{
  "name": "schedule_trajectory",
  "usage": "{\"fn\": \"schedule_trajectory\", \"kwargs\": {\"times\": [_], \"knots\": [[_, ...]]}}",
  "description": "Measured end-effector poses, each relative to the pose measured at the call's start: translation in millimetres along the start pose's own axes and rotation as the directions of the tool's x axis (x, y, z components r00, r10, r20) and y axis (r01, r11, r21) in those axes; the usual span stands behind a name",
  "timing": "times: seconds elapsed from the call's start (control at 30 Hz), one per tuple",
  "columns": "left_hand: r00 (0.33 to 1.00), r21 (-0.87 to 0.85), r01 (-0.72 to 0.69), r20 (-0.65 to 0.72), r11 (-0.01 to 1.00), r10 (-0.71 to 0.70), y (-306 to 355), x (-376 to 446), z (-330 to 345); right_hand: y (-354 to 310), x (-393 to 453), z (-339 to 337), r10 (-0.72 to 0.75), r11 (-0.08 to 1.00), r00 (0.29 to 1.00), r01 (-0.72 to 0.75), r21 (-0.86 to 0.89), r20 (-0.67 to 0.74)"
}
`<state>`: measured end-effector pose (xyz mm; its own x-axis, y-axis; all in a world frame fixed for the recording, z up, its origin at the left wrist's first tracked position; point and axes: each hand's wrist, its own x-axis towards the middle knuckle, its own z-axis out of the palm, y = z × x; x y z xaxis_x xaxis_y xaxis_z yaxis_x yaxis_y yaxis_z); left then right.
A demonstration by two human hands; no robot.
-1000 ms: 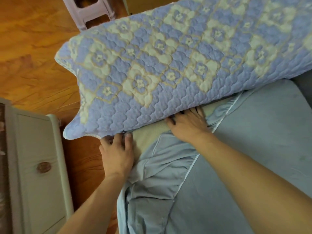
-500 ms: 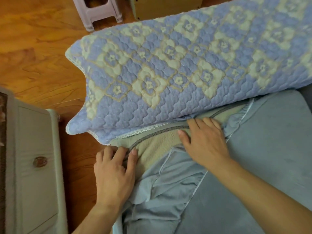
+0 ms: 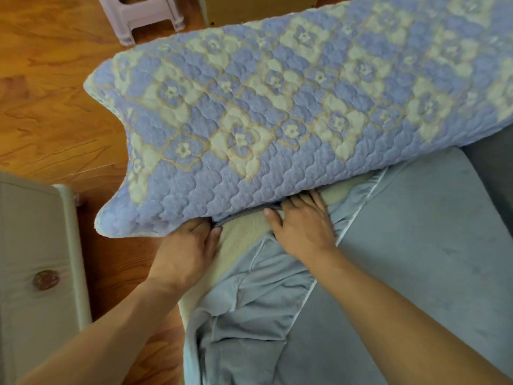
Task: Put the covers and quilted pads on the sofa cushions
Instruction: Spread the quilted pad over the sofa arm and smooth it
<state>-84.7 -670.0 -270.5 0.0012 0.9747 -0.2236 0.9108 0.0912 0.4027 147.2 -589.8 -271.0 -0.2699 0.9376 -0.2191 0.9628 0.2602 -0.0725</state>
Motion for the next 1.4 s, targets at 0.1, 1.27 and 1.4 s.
{"fn": "schedule_trajectory", "kwargs": {"times": [0.1,1.27,1.4], "knots": [[0.994,-0.018,0.050,-0.094,0.999,-0.051,9,-15,-11,2,-13,-5,-0.029,0.999,0.993,0.031,0.016,-0.114],[0.966,0.137,0.260,-0.058,0.956,-0.254,27,-9,25,-10,39,15,0.002,0.998,0.988,-0.012,0.065,0.154],[0.965,0.099,0.254,-0.089,0.962,-0.245,25,-5,15,-14,31,21,0.044,0.998,0.996,-0.047,0.045,0.073]]}}
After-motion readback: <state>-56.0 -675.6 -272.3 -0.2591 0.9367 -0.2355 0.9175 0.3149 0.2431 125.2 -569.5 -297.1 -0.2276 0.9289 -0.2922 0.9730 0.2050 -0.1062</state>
